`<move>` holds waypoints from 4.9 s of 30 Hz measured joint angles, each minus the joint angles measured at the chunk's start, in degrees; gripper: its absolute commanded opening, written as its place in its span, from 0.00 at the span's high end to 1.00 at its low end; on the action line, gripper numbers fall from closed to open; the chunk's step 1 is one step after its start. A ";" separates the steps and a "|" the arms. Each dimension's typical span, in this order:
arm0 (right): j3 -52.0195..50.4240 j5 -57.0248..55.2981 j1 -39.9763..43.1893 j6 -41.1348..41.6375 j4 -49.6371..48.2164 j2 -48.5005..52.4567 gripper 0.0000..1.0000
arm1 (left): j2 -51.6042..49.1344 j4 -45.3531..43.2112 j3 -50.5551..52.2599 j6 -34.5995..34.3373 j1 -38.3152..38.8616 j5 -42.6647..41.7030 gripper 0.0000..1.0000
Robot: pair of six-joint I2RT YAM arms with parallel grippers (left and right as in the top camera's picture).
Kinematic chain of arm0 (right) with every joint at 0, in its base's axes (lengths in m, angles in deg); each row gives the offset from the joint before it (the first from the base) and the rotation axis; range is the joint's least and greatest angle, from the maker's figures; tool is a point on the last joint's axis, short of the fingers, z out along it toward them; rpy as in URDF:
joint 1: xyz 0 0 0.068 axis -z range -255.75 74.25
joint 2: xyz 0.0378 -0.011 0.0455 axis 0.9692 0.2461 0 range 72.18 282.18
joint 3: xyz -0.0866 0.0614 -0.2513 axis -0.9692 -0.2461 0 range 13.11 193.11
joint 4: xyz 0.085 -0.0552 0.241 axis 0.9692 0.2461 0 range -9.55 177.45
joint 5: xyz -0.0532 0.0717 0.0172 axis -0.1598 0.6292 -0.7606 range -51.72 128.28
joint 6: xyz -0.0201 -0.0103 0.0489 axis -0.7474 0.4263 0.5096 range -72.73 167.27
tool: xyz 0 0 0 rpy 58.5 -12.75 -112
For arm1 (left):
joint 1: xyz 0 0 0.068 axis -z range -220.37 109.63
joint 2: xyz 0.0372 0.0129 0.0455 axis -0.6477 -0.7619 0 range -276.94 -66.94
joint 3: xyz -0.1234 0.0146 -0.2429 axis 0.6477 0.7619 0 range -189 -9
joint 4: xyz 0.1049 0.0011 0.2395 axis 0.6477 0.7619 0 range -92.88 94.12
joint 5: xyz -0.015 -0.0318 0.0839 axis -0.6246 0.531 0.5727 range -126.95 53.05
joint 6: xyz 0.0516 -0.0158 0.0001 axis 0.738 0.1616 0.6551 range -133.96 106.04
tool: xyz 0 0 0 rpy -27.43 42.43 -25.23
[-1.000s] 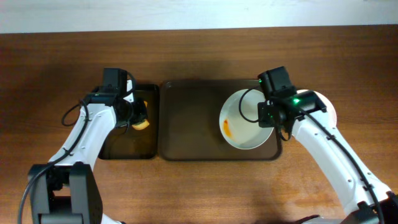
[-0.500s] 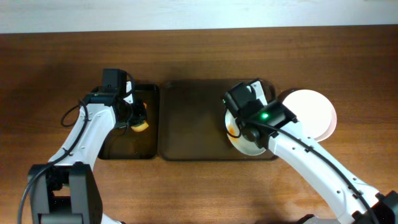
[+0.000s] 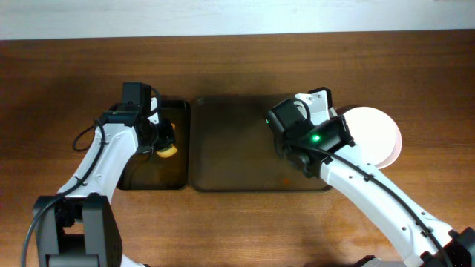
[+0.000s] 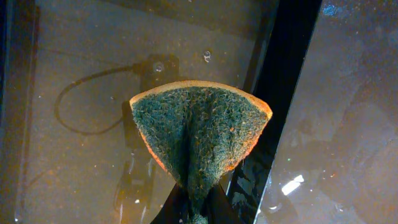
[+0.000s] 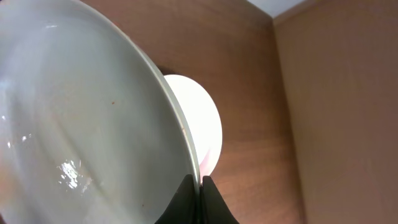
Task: Clean dirty plates on tray and stack at the side
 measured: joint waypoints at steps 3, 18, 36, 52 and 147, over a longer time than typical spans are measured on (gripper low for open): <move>0.00 2.36 4.50 7.26 0.96 -0.02 0.96 | 0.00 0.28 0.00 0.00 0.00 0.00 1.00; 0.02 44.59 51.98 8.55 -3.23 1.25 0.94 | 0.00 -1.36 0.00 13.03 0.00 5.97 1.00; 0.04 70.47 49.86 -13.03 -0.31 7.80 0.32 | -3.26 -4.92 0.00 19.28 0.00 6.36 0.93; 0.04 70.29 28.11 -17.88 -3.80 7.80 0.02 | 8.09 2.62 -4.39 16.46 0.00 6.21 0.00; -72.65 53.35 26.45 -16.55 -57.16 -86.09 0.02 | 95.01 -32.09 57.61 9.09 0.00 7.30 0.00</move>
